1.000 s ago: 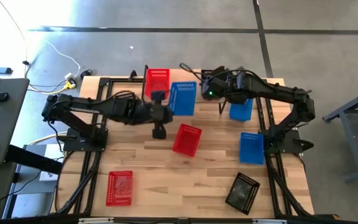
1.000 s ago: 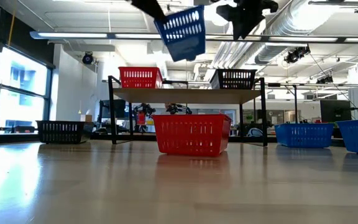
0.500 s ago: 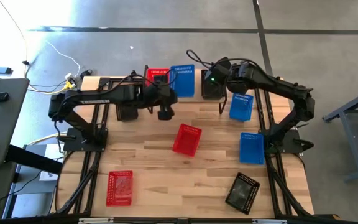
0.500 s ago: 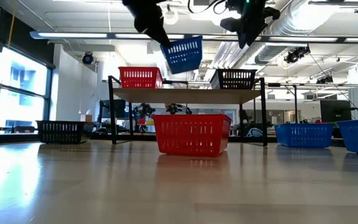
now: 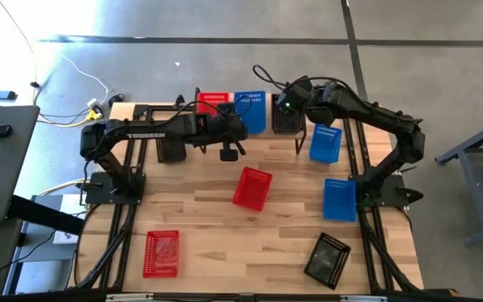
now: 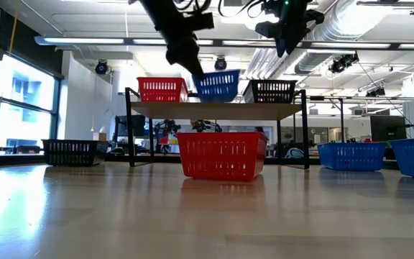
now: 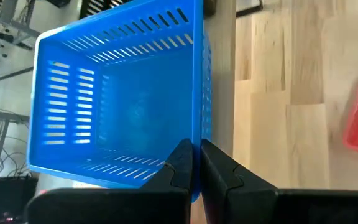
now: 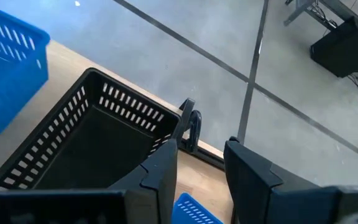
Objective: Stack baskets on shelf by color
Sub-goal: Put the bottom blue basket on the shelf
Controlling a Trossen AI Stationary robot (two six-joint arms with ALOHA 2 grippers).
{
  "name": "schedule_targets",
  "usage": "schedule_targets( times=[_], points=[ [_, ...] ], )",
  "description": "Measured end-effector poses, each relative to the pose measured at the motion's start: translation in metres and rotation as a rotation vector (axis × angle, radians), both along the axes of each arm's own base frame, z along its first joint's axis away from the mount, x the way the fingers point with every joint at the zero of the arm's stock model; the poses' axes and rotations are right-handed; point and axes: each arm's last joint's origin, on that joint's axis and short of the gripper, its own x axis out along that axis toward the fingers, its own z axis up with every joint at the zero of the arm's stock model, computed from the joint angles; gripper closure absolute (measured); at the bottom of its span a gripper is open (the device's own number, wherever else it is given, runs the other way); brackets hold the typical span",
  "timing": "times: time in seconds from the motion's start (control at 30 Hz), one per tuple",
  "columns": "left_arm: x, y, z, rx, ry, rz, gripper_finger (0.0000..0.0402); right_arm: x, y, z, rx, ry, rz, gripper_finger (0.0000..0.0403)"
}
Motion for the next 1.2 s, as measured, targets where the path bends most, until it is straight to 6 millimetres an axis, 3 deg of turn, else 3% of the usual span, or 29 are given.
schedule_targets(
  times=[0.5, 1.2],
  points=[
    [0.0014, 0.0106, -0.0092, -0.010, 0.024, 0.024, 0.0385, 0.0000, 0.0000, 0.0000, -0.001, 0.012, 0.009, 0.0284],
    [0.0029, 0.0056, -0.0068, 0.030, 0.024, 0.042, 0.0270, 0.0010, 0.0016, -0.0008, 0.036, 0.018, 0.047, 0.0284]
  ],
)
